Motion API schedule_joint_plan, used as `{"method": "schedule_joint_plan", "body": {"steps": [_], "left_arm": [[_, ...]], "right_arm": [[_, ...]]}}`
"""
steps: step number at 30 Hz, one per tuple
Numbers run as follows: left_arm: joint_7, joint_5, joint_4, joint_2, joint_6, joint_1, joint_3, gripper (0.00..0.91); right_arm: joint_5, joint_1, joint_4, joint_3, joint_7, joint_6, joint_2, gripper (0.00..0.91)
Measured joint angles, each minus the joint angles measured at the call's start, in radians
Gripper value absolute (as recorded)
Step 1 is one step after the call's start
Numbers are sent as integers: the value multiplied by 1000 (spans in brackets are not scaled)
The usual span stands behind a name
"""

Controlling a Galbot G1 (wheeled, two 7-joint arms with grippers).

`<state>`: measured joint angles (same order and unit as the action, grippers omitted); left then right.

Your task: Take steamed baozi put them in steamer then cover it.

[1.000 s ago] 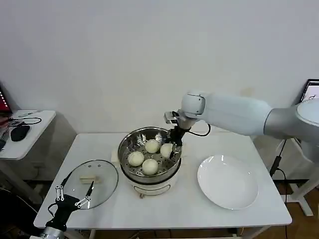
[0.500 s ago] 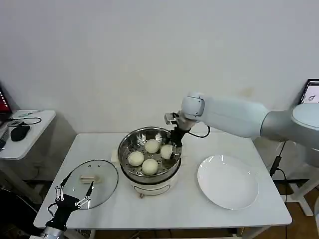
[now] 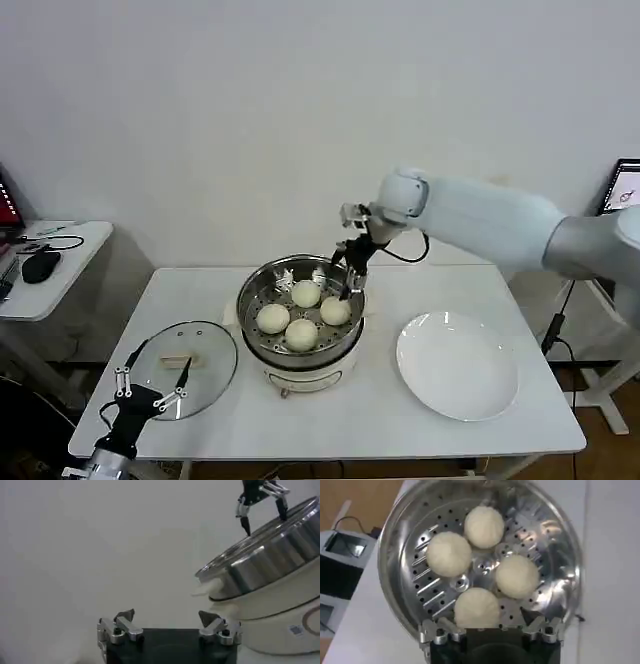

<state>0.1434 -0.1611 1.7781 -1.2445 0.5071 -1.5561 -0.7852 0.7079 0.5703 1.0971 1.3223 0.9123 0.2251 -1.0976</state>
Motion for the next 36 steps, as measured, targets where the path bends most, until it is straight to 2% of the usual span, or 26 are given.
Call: {"method": "schedule_joint_plan", "body": {"steps": [3, 8, 14, 18, 21, 24, 27, 33, 36], "left_arm": [[0, 0, 7, 2, -8, 11, 8, 907], [-9, 2, 9, -1, -12, 30, 21, 907], [-32, 16, 9, -5, 0, 44, 24, 907], [-49, 31, 22, 4, 8, 54, 22, 907], [-54, 39, 26, 4, 12, 62, 23, 907], [-57, 42, 28, 1, 14, 65, 28, 907], [-61, 44, 35, -4, 16, 65, 31, 907], [-64, 57, 41, -4, 16, 72, 30, 907], [-65, 65, 40, 1, 17, 71, 30, 907]], "right_arm": [[43, -33, 12, -57, -76, -14, 53, 907], [120, -140, 44, -214, -252, -58, 146, 907], [163, -356, 100, -456, -538, -184, 230, 907], [143, -529, 168, -622, -724, -248, 273, 907], [113, -672, 225, -766, -836, -289, 286, 907], [69, -818, 284, -912, -914, -333, 289, 907], [17, -972, 349, -1048, -968, -369, 286, 907], [-88, -1279, 499, -1307, -1048, -397, 242, 907], [-146, -1427, 569, -1415, -1070, -410, 199, 907]]}}
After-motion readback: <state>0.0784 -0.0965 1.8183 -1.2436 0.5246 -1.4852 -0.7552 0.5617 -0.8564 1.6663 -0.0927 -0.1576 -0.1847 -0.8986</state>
